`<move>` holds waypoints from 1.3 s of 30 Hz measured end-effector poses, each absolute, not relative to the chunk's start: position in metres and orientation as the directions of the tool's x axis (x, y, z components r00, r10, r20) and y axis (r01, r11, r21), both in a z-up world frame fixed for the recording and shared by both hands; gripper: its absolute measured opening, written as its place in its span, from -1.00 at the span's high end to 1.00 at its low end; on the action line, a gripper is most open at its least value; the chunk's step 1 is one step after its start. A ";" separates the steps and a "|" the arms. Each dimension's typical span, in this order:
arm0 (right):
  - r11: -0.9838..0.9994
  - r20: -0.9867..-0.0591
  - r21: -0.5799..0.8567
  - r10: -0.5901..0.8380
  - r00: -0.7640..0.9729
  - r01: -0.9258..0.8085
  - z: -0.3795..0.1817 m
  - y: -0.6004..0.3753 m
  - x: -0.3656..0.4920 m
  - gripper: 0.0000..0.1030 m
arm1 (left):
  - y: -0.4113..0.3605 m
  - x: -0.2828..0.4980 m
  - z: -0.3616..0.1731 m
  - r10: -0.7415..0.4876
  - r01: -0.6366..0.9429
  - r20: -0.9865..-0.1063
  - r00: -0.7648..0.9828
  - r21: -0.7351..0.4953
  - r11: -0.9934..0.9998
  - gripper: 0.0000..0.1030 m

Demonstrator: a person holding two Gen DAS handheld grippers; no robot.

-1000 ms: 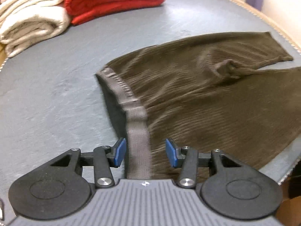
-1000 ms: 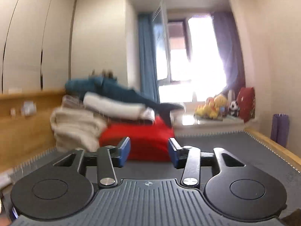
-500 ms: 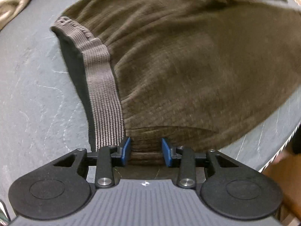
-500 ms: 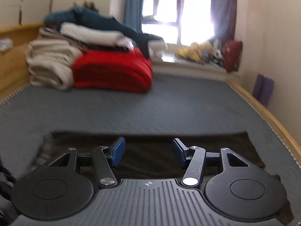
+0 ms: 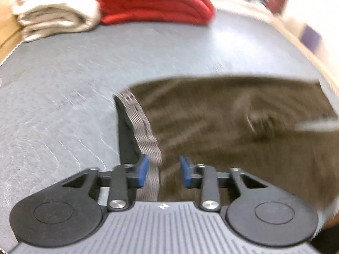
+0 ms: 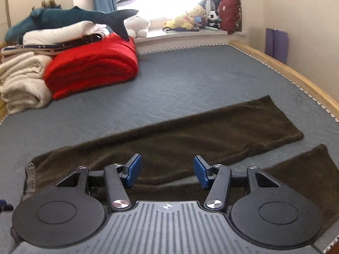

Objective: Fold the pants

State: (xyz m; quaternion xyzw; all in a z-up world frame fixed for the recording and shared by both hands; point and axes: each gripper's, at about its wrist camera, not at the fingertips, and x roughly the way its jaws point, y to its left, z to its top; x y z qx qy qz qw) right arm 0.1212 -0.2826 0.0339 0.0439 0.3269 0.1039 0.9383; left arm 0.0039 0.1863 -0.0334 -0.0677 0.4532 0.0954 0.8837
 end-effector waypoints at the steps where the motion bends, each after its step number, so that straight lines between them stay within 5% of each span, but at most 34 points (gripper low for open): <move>1: 0.971 -0.592 0.165 0.237 0.770 -0.172 0.037 -0.283 0.120 -0.10 | 0.190 0.008 -0.031 0.115 -0.248 -0.810 0.575 -0.039 0.968 0.87; 12: 0.957 -0.573 0.224 0.283 0.769 -0.186 0.043 -0.275 0.136 -0.06 | 0.223 0.124 -0.010 0.084 -0.270 -0.748 0.658 -0.130 0.954 0.90; 18: 0.962 -0.558 0.167 0.272 0.784 -0.214 0.045 -0.264 0.143 -0.06 | 0.240 0.175 -0.064 0.102 -0.250 -0.763 0.638 -0.080 0.965 0.86; 23: 0.963 -0.549 0.123 0.268 0.792 -0.240 0.046 -0.264 0.151 -0.06 | 0.260 0.206 -0.102 0.151 -0.282 -0.773 0.616 -0.037 0.959 0.28; 26: 0.964 -0.567 0.097 0.259 0.782 -0.248 0.041 -0.263 0.160 -0.06 | 0.266 0.223 -0.117 0.102 -0.262 -0.790 0.604 -0.076 0.962 0.17; 29: 0.964 -0.577 0.120 0.261 0.774 -0.237 0.038 -0.266 0.169 -0.06 | 0.262 0.236 -0.128 0.034 -0.194 -0.808 0.588 -0.100 0.976 -0.23; 39: 0.971 -0.603 0.156 0.240 0.760 -0.183 0.031 -0.275 0.185 -0.06 | 0.253 0.252 -0.149 -0.007 -0.132 -0.837 0.547 -0.095 0.987 -0.40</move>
